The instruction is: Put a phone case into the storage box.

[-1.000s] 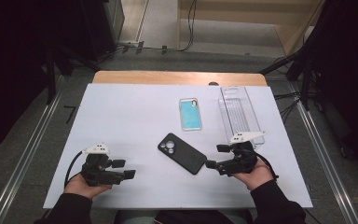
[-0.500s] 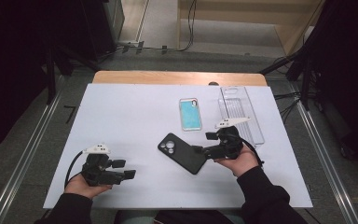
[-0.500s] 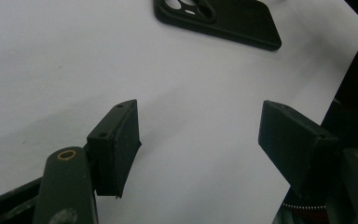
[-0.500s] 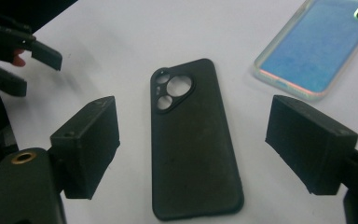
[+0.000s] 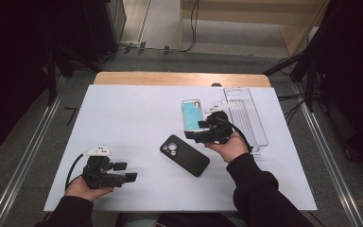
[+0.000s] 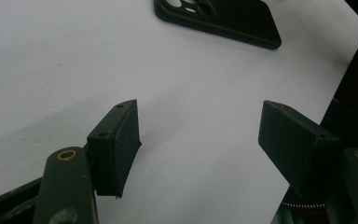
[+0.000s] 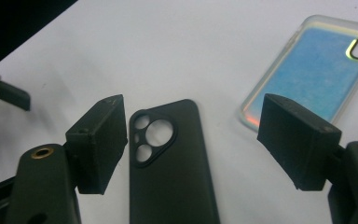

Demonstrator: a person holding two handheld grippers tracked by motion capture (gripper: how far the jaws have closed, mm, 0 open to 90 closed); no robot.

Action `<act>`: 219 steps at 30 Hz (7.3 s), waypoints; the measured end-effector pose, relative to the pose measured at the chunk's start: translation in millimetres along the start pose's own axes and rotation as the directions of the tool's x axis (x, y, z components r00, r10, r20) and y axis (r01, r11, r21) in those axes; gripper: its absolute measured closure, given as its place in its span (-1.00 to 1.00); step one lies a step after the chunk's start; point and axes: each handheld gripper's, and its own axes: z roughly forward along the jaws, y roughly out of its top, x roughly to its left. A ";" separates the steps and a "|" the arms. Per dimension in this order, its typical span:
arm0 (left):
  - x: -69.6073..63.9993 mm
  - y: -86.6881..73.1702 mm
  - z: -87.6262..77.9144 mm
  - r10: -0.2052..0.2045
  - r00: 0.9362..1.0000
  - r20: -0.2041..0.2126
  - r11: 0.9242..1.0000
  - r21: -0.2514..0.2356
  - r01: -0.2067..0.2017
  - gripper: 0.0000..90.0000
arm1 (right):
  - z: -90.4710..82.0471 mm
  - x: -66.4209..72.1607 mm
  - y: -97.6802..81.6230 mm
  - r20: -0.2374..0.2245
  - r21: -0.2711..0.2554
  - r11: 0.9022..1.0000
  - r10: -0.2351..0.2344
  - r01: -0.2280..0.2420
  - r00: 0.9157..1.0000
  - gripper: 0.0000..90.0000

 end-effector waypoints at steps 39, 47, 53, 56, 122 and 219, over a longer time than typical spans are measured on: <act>0.2 0.0 -0.7 0.003 1.000 0.005 1.000 -0.002 -0.003 -0.33 | 84.6 -45.1 4.6 0.160 0.138 0.978 0.137 -0.159 0.978 0.95; 0.6 -0.2 -1.1 0.001 1.000 0.007 1.000 -0.005 -0.001 -0.33 | 85.7 -43.9 4.4 0.152 0.162 0.976 0.120 -0.145 0.981 0.95; 0.3 -0.2 -1.0 0.001 1.000 0.007 1.000 -0.007 -0.001 -0.33 | 81.7 -45.9 3.1 0.150 0.181 0.973 0.118 -0.144 0.982 0.95; 0.5 -0.2 -1.1 0.001 1.000 0.006 1.000 -0.005 -0.001 -0.33 | 79.7 -46.2 2.1 0.147 0.190 0.971 0.118 -0.145 0.982 0.95; -2.4 1.8 0.0 0.005 1.000 0.018 1.000 -0.013 -0.004 -0.34 | -61.5 -8.2 -64.5 -0.145 0.049 0.998 -0.026 0.033 0.989 -0.31; -2.6 1.9 0.1 0.020 1.000 0.022 0.999 -0.031 -0.019 -0.34 | 49.5 -50.2 35.1 0.008 0.022 0.999 0.023 -0.023 1.000 -0.80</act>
